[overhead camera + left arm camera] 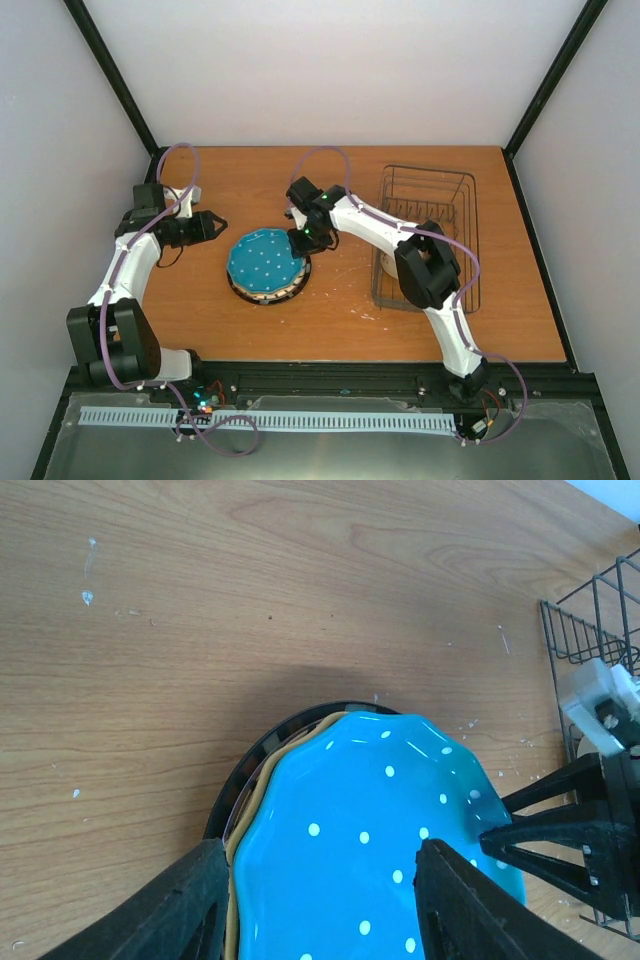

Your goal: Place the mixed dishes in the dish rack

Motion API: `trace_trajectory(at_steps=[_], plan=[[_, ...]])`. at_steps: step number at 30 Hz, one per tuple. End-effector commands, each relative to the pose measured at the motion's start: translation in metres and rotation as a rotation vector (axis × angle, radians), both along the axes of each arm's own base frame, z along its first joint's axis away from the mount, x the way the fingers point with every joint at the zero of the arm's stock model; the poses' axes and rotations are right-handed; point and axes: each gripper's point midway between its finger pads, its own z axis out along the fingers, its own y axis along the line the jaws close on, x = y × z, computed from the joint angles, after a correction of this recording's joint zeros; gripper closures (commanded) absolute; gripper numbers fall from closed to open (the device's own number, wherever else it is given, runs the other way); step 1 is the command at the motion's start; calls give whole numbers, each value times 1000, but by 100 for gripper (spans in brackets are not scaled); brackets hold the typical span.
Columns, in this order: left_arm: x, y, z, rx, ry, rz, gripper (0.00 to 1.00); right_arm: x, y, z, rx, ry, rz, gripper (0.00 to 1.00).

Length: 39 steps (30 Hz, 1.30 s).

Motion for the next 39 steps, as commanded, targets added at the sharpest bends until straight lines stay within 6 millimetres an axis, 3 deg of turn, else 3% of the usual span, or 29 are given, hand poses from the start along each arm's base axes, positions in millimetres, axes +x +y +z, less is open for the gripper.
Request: trace_trajectory(at_steps=[1, 4, 10, 16, 20, 24, 27, 31, 39], plan=[[3, -1, 12, 13, -59, -26, 48, -8, 7, -5, -15, 15, 40, 76], [2, 0, 11, 14, -58, -23, 48, -7, 6, -6, -22, 10, 39, 95], [2, -2, 12, 5, -64, -28, 48, 3, 7, 10, -8, -51, 14, 97], [1, -7, 17, -21, -75, -49, 39, 26, 5, 69, 96, -167, -49, 97], [0, -8, 20, -29, -80, -54, 21, 48, -9, 117, 204, -228, -116, 97], [0, -11, 19, -44, -81, -66, 15, 65, -29, 151, 314, -242, -160, 97], [-1, -18, 19, -89, -82, -93, 15, 72, -37, 157, 367, -210, -173, 97], [-3, -30, 16, -178, -82, -141, 16, 68, -31, 156, 427, -162, -152, 97], [0, -51, 49, -332, -171, -217, 17, 61, -20, 159, 499, -117, -117, 97]])
